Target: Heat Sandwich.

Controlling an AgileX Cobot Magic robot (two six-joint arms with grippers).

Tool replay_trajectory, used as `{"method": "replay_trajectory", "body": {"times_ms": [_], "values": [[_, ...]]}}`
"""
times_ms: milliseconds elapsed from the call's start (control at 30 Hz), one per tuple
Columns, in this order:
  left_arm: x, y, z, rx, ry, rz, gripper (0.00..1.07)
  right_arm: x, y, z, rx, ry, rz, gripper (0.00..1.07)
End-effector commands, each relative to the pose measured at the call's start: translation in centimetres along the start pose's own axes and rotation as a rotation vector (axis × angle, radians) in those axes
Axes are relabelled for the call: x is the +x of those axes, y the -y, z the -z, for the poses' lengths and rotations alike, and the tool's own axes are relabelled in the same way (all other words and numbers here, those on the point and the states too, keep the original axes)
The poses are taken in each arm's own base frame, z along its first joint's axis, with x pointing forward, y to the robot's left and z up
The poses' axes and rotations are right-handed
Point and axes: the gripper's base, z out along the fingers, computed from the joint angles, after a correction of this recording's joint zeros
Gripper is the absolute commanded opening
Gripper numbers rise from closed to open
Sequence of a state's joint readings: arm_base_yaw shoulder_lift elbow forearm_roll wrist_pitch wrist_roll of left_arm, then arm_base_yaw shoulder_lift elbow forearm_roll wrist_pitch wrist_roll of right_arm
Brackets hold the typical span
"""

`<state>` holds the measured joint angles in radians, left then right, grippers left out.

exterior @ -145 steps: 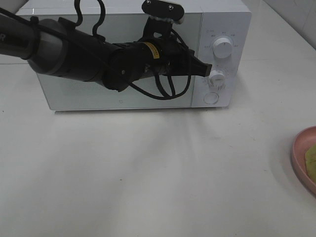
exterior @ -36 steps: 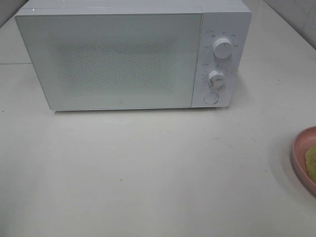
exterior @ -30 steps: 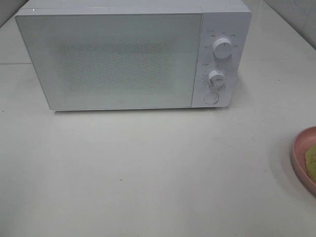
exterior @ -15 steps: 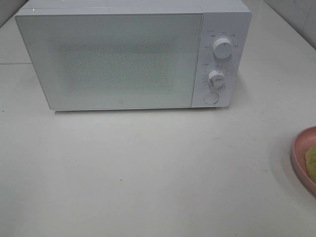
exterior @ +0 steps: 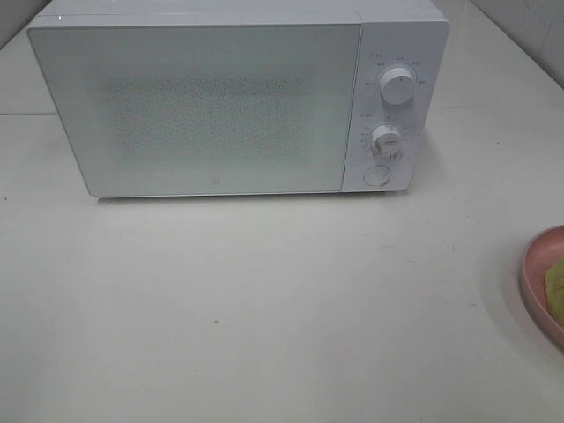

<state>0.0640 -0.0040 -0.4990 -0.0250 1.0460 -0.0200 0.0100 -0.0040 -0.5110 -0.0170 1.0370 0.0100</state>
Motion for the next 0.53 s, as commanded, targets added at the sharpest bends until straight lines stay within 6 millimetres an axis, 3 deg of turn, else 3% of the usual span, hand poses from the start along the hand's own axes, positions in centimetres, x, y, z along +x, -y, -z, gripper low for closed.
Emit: {"method": "replay_trajectory", "body": {"times_ms": [33,533], "values": [[0.19,-0.03,0.29,-0.006,0.034,-0.002,1.00,0.21,0.00,0.24,0.006,0.033,-0.003,0.75],[0.19,-0.03,0.29,-0.006,0.034,-0.002,1.00,0.21,0.00,0.24,0.006,0.033,-0.003,0.75]]}}
